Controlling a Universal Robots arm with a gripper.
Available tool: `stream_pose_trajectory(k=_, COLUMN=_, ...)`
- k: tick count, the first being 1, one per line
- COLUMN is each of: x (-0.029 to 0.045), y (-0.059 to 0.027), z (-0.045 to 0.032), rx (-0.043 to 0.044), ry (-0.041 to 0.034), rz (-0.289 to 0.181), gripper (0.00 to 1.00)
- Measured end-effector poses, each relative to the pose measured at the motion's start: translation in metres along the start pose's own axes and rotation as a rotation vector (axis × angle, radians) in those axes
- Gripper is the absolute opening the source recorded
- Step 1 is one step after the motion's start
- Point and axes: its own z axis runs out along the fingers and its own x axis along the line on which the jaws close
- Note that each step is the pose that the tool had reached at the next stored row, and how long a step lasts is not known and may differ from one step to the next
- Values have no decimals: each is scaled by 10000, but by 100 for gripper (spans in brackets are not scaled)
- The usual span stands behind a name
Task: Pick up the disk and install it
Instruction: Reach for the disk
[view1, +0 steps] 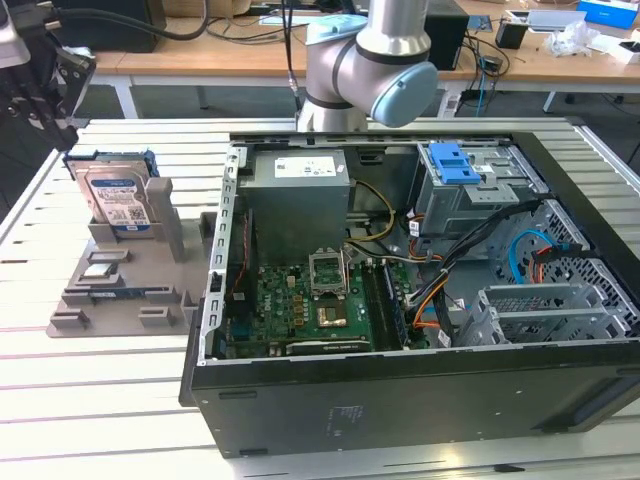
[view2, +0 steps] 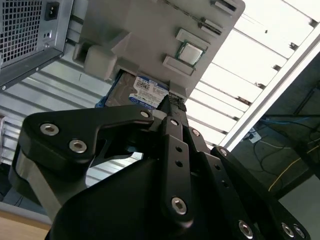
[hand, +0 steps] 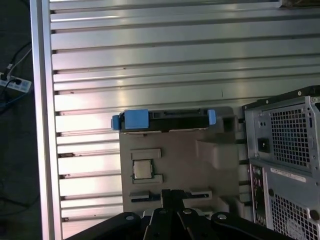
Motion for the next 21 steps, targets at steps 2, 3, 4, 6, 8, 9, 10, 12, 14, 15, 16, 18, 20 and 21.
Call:
stream_pose_trajectory(k=2, x=33, y=36, z=2, rx=1, ry=1, rz=-1, gripper=11)
stream_pose_trajectory(k=3, x=44, y=49, z=4, rx=0, ry=0, rz=-2, gripper=11)
stream_pose_trajectory(k=4, x=57, y=65, z=5, rx=0, ry=0, rz=-2, gripper=11)
stream_pose_trajectory(k=6, x=86, y=94, z=10, rx=1, ry=0, rz=-1, gripper=11)
stream_pose_trajectory(k=8, x=114, y=123, z=13, rx=2, ry=0, rz=0, gripper=11)
stream_pose_trajectory(k=9, x=129, y=138, z=15, rx=2, ry=0, rz=-1, gripper=11)
stream_pose_trajectory(k=10, x=136, y=146, z=17, rx=2, ry=0, rz=-1, gripper=11)
stream_pose_trajectory(k=12, x=159, y=168, z=19, rx=2, ry=0, rz=-1, gripper=11)
stream_pose_trajectory(k=14, x=161, y=171, z=19, rx=2, ry=1, rz=-2, gripper=11)
stream_pose_trajectory(k=15, x=161, y=171, z=19, rx=2, ry=0, rz=-2, gripper=11)
stream_pose_trajectory(k=16, x=161, y=171, z=19, rx=2, ry=1, rz=-2, gripper=11)
stream_pose_trajectory(k=18, x=162, y=172, z=20, rx=2, ry=0, rz=-1, gripper=11)
stream_pose_trajectory(k=20, x=162, y=171, z=19, rx=2, ry=0, rz=-1, gripper=11)
stream_pose_trajectory(k=21, x=163, y=171, z=20, rx=2, ry=0, rz=-1, gripper=11)
